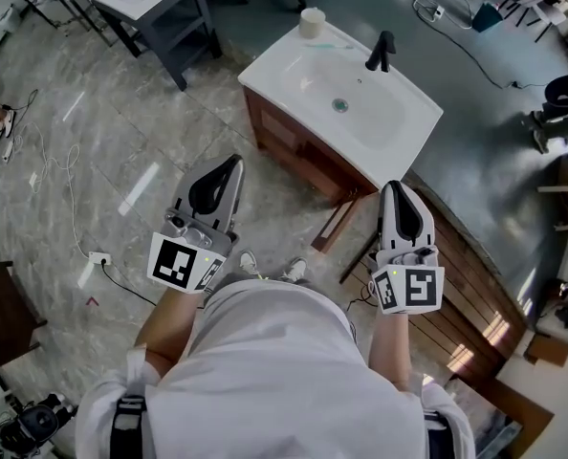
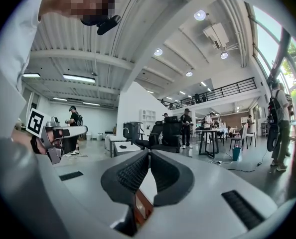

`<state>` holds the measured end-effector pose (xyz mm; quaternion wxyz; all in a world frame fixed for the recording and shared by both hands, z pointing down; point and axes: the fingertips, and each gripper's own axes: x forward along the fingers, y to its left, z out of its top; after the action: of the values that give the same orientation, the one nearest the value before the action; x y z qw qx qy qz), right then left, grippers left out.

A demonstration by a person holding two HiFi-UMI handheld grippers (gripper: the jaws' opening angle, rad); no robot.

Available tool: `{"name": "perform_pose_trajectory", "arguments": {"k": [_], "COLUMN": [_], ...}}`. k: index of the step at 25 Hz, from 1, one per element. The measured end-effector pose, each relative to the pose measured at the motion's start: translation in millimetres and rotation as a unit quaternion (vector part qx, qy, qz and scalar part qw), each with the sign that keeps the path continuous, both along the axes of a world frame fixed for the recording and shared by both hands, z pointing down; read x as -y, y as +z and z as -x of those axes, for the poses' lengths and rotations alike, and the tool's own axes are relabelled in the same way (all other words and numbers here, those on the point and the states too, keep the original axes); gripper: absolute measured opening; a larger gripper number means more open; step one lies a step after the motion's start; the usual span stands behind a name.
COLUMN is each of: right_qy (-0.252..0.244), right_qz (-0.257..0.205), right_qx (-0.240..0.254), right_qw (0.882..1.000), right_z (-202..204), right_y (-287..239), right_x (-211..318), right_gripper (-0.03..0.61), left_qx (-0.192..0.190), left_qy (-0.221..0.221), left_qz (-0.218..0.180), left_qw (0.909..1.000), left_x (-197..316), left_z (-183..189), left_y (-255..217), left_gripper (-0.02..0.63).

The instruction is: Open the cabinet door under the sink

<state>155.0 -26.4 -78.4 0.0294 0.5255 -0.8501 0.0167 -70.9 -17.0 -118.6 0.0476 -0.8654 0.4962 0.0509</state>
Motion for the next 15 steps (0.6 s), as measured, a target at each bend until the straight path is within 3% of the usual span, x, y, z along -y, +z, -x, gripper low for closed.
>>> {"name": "perform_pose_trajectory", "arguments": {"k": [15], "right_qy": [0.004], "right_qz": [0.010], "right_qx": [0.003], "right_qw": [1.000], "right_z": [20.6], "right_y": [5.0], "right_x": [-24.8], "right_gripper": [0.041], "left_qx": [-0.006], "left_qy": [0.016], "left_qz": [0.005], "left_qw": [0.9998], "left_x": [-16.6], "left_z": [18.5], "left_y": [5.3], "left_gripper": [0.014]}}
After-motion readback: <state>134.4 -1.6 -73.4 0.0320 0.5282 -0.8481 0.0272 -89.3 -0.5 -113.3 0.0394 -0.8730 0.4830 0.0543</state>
